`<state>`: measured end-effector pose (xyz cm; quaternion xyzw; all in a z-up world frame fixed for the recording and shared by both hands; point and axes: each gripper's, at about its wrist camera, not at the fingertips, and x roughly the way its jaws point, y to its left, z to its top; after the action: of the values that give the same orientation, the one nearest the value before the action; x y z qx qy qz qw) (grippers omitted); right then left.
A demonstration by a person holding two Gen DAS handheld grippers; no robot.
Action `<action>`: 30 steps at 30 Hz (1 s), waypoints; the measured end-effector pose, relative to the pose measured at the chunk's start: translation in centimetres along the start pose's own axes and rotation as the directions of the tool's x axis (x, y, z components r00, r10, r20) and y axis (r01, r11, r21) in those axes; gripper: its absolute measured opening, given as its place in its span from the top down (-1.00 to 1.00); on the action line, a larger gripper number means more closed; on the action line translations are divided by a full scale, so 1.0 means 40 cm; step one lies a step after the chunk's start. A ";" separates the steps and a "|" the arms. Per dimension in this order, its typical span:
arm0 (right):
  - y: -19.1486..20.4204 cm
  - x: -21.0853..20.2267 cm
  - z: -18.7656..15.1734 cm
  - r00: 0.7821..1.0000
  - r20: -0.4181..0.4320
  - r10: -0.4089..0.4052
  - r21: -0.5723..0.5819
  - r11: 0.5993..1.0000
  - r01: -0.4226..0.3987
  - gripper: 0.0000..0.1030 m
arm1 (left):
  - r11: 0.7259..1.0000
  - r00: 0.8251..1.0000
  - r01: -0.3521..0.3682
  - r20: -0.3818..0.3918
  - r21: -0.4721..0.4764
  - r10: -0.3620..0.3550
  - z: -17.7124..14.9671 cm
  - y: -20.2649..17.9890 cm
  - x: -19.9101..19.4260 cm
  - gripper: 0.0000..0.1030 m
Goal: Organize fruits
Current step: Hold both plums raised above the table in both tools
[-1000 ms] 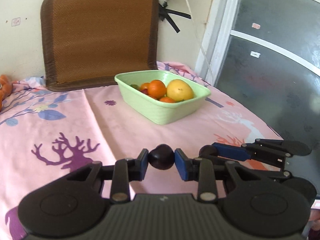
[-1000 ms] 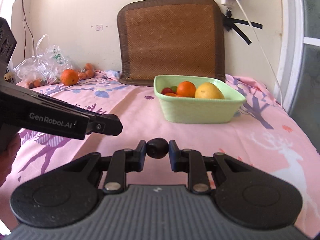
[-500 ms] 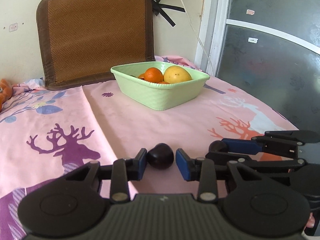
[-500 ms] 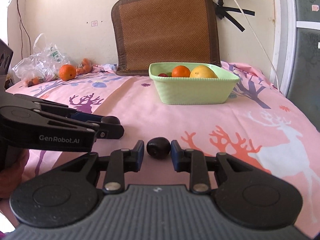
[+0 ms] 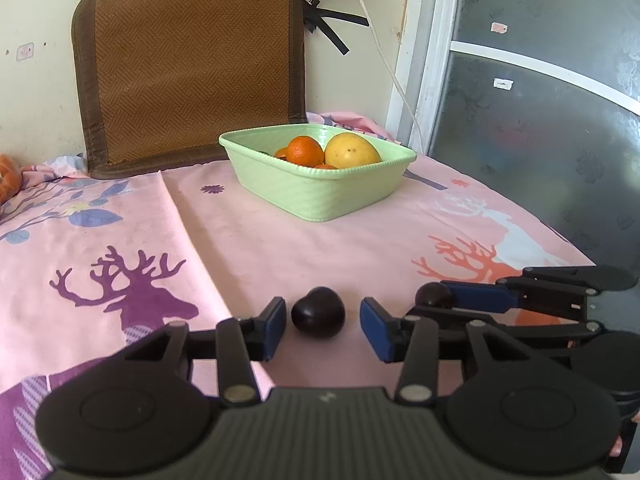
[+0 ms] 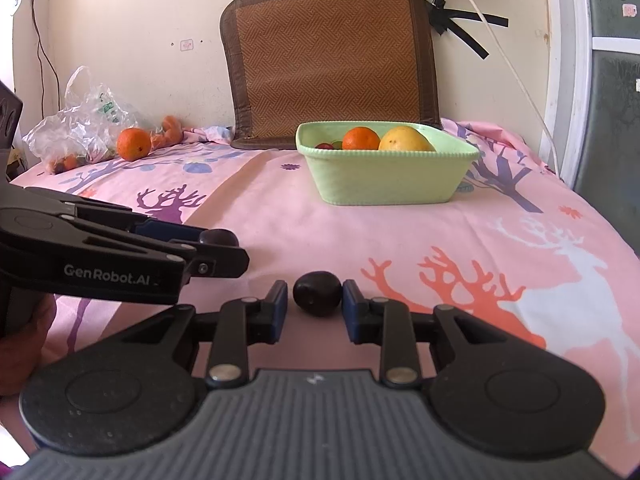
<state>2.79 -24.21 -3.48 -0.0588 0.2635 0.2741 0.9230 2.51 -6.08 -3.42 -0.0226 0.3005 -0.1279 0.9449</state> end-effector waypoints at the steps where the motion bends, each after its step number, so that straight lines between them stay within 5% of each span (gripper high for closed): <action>1: 0.000 0.001 0.001 1.000 0.000 0.001 0.002 1.000 -0.001 0.37 | 1.000 1.000 0.002 0.000 -0.001 -0.002 0.000 0.001 0.000 0.17; 26: -0.008 -0.002 -0.007 1.000 0.008 0.010 0.012 1.000 -0.010 0.36 | 1.000 1.000 0.017 -0.005 -0.010 -0.017 -0.001 0.002 0.001 0.08; 28: -0.009 -0.005 -0.008 1.000 0.009 0.013 0.011 1.000 -0.013 0.36 | 1.000 1.000 0.013 -0.005 -0.010 -0.013 -0.002 0.001 0.000 0.12; 30: -0.010 -0.009 -0.010 1.000 0.015 0.007 0.005 1.000 -0.007 0.38 | 1.000 1.000 0.002 -0.007 -0.008 -0.002 -0.003 -0.001 0.001 0.45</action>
<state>2.56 -24.83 -3.66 -0.0534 0.2575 0.2770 0.9242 2.47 -6.13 -3.55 -0.0264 0.3043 -0.1275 0.9436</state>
